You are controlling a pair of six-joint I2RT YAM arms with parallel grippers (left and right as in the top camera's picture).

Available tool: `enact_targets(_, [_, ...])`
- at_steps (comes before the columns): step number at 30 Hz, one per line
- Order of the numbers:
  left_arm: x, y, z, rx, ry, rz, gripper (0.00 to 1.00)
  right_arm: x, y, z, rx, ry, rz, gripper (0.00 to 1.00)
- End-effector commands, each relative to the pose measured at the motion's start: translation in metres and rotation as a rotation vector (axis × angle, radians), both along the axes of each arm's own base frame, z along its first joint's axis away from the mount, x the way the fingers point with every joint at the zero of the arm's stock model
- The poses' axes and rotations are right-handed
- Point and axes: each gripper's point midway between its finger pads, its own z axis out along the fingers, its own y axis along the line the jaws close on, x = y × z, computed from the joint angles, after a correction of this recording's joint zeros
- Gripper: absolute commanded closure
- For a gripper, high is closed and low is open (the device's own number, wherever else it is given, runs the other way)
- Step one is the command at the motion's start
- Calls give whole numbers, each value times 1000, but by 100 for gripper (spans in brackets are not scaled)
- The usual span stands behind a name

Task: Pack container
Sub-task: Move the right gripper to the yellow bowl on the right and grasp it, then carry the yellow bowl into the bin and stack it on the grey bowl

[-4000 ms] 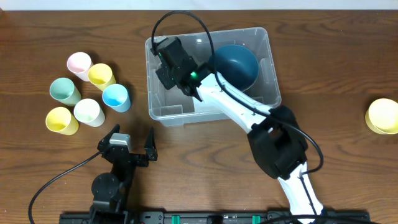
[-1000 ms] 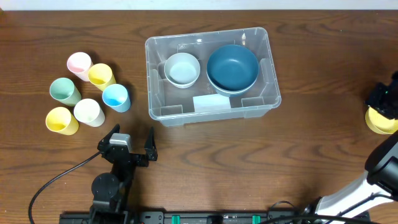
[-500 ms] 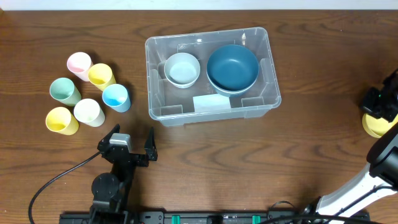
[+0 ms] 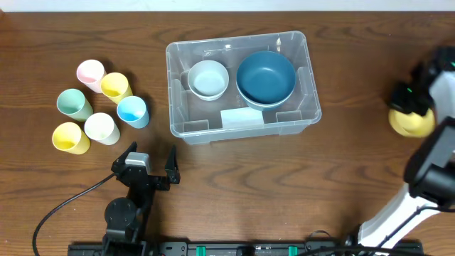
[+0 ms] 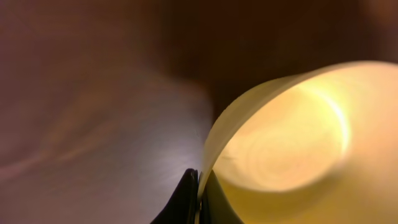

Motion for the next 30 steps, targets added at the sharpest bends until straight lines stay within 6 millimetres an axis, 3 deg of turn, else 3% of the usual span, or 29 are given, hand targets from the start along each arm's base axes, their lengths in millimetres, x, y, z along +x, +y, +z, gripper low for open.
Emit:
enact_targets(1, [-1,-1,-15,11,44,-8,2,42,49,49,6,-115,126,99])
enact_targets(6, [-1,-1,-15,11,44,-8,2,74,129,135,-24,-270,306,99])
enact_targets(9, [-1,-1,-15,11,44,-8,2,81,197,188,-30,-384,460,99])
enact_targets(11, [-1,-1,-15,11,44,-8,2,80,238,209,-24,-444,542,99])
enact_targets(13, [-1,-1,-15,11,44,-8,2,76,290,228,-7,-511,644,99])
enact_targets(16, [-1,-1,-15,11,44,-8,2,62,366,241,14,-595,794,99])
enact_targets(18, [-1,-1,-15,11,44,-8,2,52,411,242,-11,-634,868,99])
enact_targets(22, [-1,-1,-15,11,44,-8,2,36,473,228,-97,-672,949,99])
enact_targets(26, [-1,-1,-15,11,44,-8,2,25,514,192,-126,-636,1016,99])
enact_targets(30, [-1,-1,-15,11,44,-8,2,22,531,150,-130,-563,1046,99])
